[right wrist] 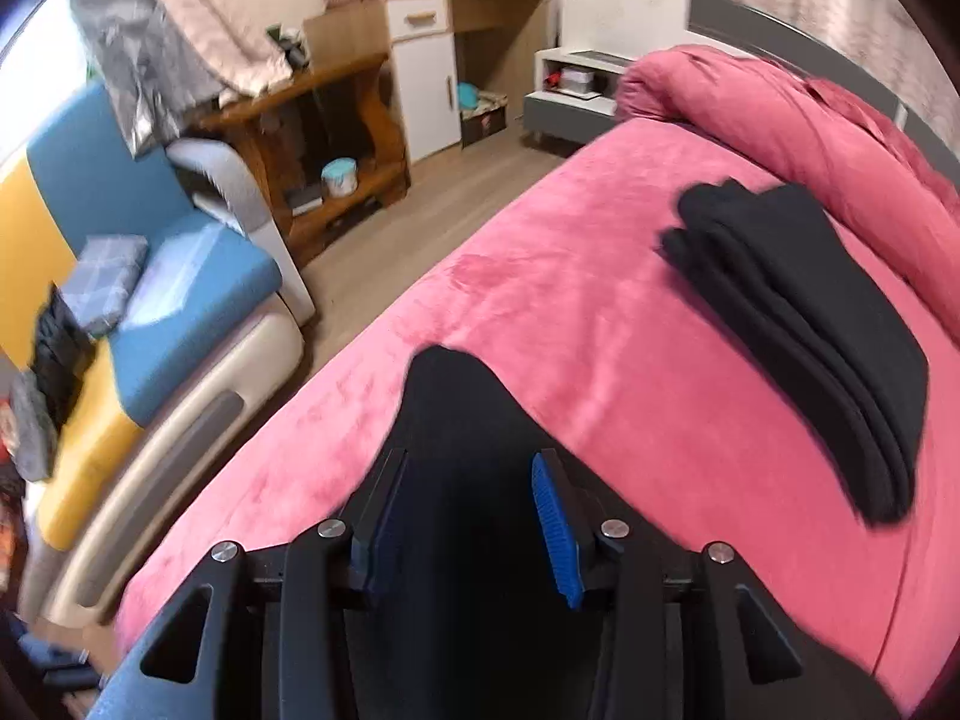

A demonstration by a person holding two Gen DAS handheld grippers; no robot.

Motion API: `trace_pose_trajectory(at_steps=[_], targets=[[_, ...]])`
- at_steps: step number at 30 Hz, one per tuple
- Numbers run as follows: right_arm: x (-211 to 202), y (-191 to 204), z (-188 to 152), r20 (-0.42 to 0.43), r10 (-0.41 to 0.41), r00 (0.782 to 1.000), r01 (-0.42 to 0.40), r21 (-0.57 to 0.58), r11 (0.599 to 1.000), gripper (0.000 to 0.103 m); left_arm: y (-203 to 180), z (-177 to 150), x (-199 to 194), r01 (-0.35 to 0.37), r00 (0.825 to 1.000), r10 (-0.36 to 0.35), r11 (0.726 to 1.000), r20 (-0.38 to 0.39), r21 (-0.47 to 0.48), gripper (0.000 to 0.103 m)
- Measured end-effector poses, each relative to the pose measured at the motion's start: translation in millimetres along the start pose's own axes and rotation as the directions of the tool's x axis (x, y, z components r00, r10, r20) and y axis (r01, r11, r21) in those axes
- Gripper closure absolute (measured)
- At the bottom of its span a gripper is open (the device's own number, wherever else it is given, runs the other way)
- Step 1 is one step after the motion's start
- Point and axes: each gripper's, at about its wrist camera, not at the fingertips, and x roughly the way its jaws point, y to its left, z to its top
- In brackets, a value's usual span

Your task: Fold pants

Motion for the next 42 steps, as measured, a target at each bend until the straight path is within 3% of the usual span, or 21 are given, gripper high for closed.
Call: trace_pose_trajectory(at_steps=[4,8,12,17,19,20,23,28,32,33,34,35,36,38,40,41,42], targets=[[-70.4,-57.6,-72.6,0.024,-0.015,1.0,0.011,0.164,0.986,0.061,8.4,0.3,-13.3,-0.036,0.999,0.037,0.999,0.025,-0.006,0.075],[-132.4,-112.5,-157.4,-0.02,-0.128,0.992,0.127,0.325,0.937,0.061,21.8,5.4,-31.2,-0.054,0.996,0.057,0.998,0.062,-0.044,0.075],[-200.3,-161.5,-259.5,-0.095,-0.233,0.968,0.248,0.52,0.818,0.061,10.9,10.9,-46.2,-0.052,0.99,0.056,0.998,0.127,-0.038,0.075],[-268.9,-193.9,-388.6,-0.185,-0.29,0.939,0.33,0.724,0.606,0.061,-26.3,15.6,-38.8,-0.053,0.991,0.048,0.998,0.121,0.04,0.075],[-283.2,-196.6,-426.8,-0.212,-0.284,0.935,0.34,0.765,0.547,0.059,-40.5,14.2,-29.9,-0.044,0.995,0.038,0.997,0.091,0.065,0.075],[-289.6,-195.9,-448.4,-0.227,-0.275,0.934,0.343,0.786,0.515,0.051,-48.1,14.6,-24.9,-0.052,0.995,0.046,0.996,0.084,0.077,0.075],[-296.5,-187.5,-499.6,-0.264,-0.241,0.934,0.35,0.811,0.469,0.041,-62.3,11.0,-9.9,-0.057,0.998,0.054,0.995,0.04,0.087,0.075],[-266.2,-178.1,-571.0,-0.311,-0.153,0.938,0.347,0.842,0.413,0.037,-75.2,8.8,3.7,-0.081,0.997,0.08,0.99,0.012,0.113,0.075],[-235.6,-170.3,-601.5,-0.355,-0.122,0.927,0.372,0.824,0.427,0.036,-80.4,6.6,4.1,-0.123,0.992,0.123,0.983,0.007,0.138,0.075],[-232.3,-173.2,-613.5,-0.316,-0.096,0.944,0.328,0.862,0.387,0.036,-79.4,4.3,2.4,-0.131,0.991,0.132,0.982,0.004,0.135,0.075],[-231.3,-179.6,-632.5,-0.23,-0.065,0.971,0.239,0.929,0.284,0.036,-79.5,3.5,1.8,-0.139,0.99,0.14,0.981,0.003,0.133,0.075],[-232.0,-184.8,-649.1,-0.172,-0.06,0.983,0.18,0.967,0.18,0.036,-79.8,2.8,-0.2,-0.152,0.988,0.152,0.979,0.007,0.134,0.075],[-235.8,-188.6,-666.6,-0.131,-0.08,0.988,0.139,0.986,0.091,0.035,-79.8,2.0,-1.6,-0.159,0.987,0.159,0.978,0.011,0.135,0.075],[-241.0,-194.4,-697.8,-0.042,-0.127,0.991,0.038,0.999,-0.034,0.034,-80.0,0.6,-2.4,-0.177,0.984,0.177,0.975,0.009,0.131,0.074],[-236.4,-196.4,-732.5,0.067,-0.135,0.989,-0.094,0.974,-0.204,0.026,-81.4,-0.9,-2.7,-0.202,0.979,0.203,0.971,0.007,0.13,0.074],[-231.0,-194.4,-747.9,0.109,-0.13,0.985,-0.14,0.955,-0.263,0.024,-82.4,-1.4,-3.6,-0.213,0.977,0.213,0.969,0.008,0.126,0.074],[-226.3,-189.8,-757.6,0.113,-0.126,0.986,-0.146,0.944,-0.294,0.024,-83.7,-1.5,-5.2,-0.216,0.976,0.216,0.969,0.01,0.12,0.074]])
